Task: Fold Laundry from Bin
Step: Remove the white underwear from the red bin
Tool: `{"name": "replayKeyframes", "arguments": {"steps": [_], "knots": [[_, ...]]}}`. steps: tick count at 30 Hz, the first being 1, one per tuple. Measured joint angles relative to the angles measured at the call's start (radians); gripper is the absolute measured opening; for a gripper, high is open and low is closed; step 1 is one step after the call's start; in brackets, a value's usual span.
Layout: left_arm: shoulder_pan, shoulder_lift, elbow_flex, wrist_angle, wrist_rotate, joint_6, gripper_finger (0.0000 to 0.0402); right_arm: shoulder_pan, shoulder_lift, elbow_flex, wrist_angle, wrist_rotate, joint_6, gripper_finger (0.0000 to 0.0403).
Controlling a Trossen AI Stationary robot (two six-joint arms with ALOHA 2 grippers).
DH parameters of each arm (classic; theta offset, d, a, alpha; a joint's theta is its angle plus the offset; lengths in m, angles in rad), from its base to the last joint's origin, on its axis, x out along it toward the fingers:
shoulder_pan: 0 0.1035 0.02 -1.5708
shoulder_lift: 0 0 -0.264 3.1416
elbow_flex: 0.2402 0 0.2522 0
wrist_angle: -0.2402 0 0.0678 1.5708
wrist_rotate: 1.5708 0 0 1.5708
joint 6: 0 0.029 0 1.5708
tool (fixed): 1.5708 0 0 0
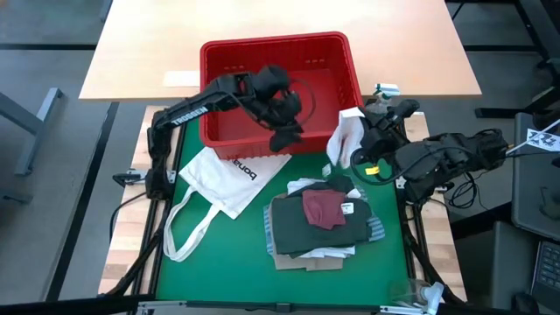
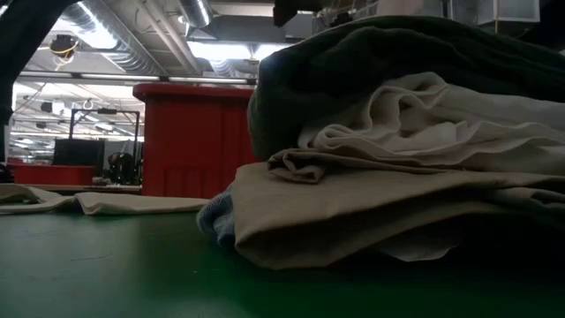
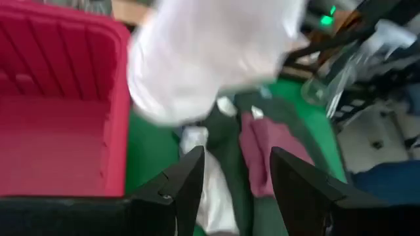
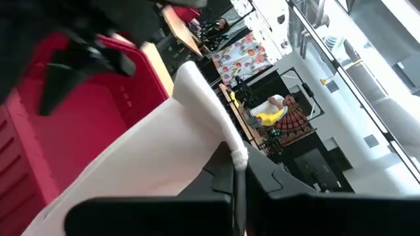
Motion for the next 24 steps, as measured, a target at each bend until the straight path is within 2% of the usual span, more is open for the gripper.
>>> {"name": "replayKeyframes", "arguments": {"steps": [4, 10, 15, 18, 21, 24], "knots": [[-0.083, 0.0, 0.0, -0.03, -0.123, 0.001, 0.0167, 0.0, 0.001, 0.0, 0.0, -0.001, 0.0, 0.0007], [-0.199, 0.0, 0.0, -0.026, -0.396, -0.001, 0.0167, 0.0, 0.0, 0.0, -0.001, -0.002, 0.0, 0.0009], [-0.28, 0.0, -0.052, 0.0, -0.586, -0.086, 0.0167, 0.0, 0.001, 0.0, -0.001, -0.002, -0.002, 0.0004], [-0.317, 0.0, -0.109, 0.019, -0.649, -0.114, 0.0167, 0.0, 0.001, 0.0, 0.0, -0.002, -0.002, 0.0008], [-0.347, 0.001, -0.179, 0.079, -0.669, -0.118, 0.0167, 0.0, 0.001, 0.0, 0.007, -0.002, -0.002, 0.0009], [-0.37, 0.001, -0.253, 0.202, -0.685, -0.137, 0.0167, 0.0, 0.001, 0.0, 0.016, -0.002, -0.002, 0.001]]}}
